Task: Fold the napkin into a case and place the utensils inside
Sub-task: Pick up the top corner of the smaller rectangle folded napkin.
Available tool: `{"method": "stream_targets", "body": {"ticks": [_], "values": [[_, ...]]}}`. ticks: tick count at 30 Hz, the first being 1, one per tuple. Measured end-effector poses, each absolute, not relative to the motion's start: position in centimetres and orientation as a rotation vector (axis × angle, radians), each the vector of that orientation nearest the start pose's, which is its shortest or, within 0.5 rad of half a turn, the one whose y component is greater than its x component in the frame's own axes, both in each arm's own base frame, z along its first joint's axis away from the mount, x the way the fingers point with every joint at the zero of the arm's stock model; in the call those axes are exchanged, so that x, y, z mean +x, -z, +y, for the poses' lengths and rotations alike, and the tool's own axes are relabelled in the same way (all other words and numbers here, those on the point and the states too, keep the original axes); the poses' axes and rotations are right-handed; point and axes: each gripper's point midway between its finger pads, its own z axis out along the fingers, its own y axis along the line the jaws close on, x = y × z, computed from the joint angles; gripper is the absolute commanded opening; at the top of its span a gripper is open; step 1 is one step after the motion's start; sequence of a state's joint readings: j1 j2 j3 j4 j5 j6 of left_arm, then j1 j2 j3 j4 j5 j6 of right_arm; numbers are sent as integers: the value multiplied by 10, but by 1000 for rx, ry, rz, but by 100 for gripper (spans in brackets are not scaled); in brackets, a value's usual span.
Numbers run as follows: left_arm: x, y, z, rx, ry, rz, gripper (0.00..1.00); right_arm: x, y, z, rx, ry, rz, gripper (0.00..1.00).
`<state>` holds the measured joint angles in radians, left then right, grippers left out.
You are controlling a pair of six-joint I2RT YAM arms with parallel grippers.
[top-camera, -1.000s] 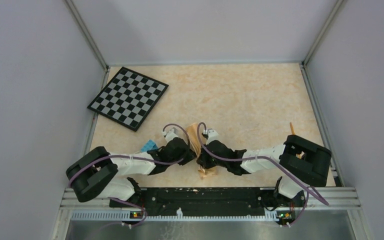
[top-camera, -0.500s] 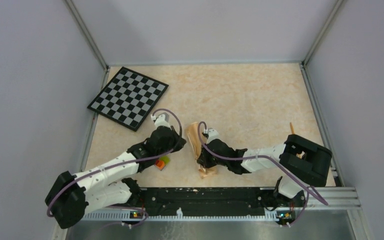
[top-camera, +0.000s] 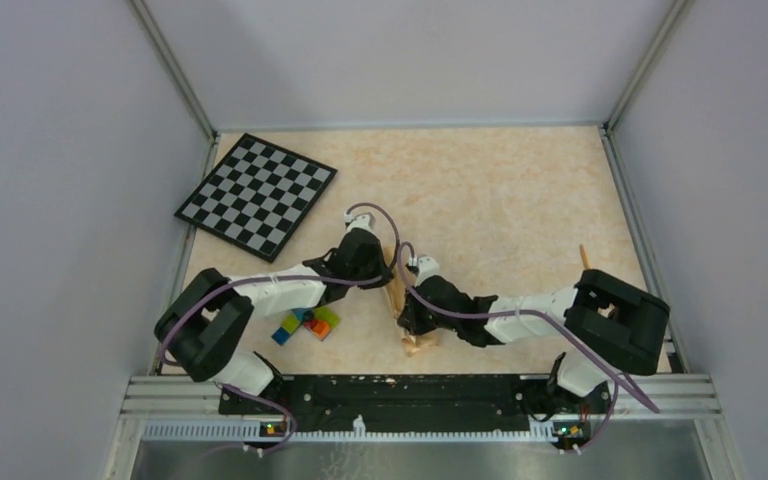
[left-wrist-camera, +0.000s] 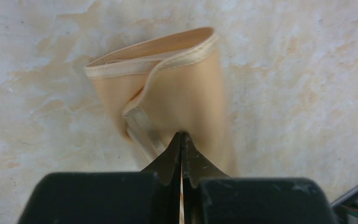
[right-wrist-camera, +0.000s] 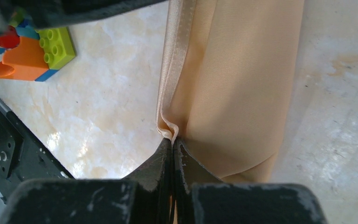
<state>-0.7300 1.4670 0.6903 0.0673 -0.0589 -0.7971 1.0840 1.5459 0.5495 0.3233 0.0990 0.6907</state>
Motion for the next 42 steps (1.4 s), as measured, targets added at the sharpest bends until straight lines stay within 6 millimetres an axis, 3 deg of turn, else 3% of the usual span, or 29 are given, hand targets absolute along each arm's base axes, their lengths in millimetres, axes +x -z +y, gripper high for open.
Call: {"method": "stream_targets", "body": {"ticks": [4,6,9,12,15,18,22,26,30,36,42], "values": [[268,-29,-265,-96,642,2462,0,165,-24,323,-440,-770,2362,17],[272,-29,-271,-87,666,2453,0,164,-30,315,-465,-747,2362,28],[275,-29,-275,-60,677,2445,0,165,-47,306,-490,-752,2339,38],[274,-30,-275,-17,671,2450,11,182,-73,299,-446,-804,2299,43],[272,-37,-274,25,670,2457,30,213,-92,294,-354,-866,2259,43],[274,-57,-281,66,728,2442,39,245,-97,296,-273,-918,2242,42],[286,-89,-281,85,765,2376,45,270,-79,312,-237,-974,2285,41],[295,-103,-269,92,731,2345,45,284,-60,328,-223,-1009,2323,41],[299,-101,-259,125,656,2349,36,297,-56,341,-217,-1026,2321,41],[309,-83,-252,147,553,2383,35,311,-58,345,-178,-1008,2303,42],[313,-75,-246,121,502,2394,35,316,-56,346,-110,-1012,2322,32]]}}
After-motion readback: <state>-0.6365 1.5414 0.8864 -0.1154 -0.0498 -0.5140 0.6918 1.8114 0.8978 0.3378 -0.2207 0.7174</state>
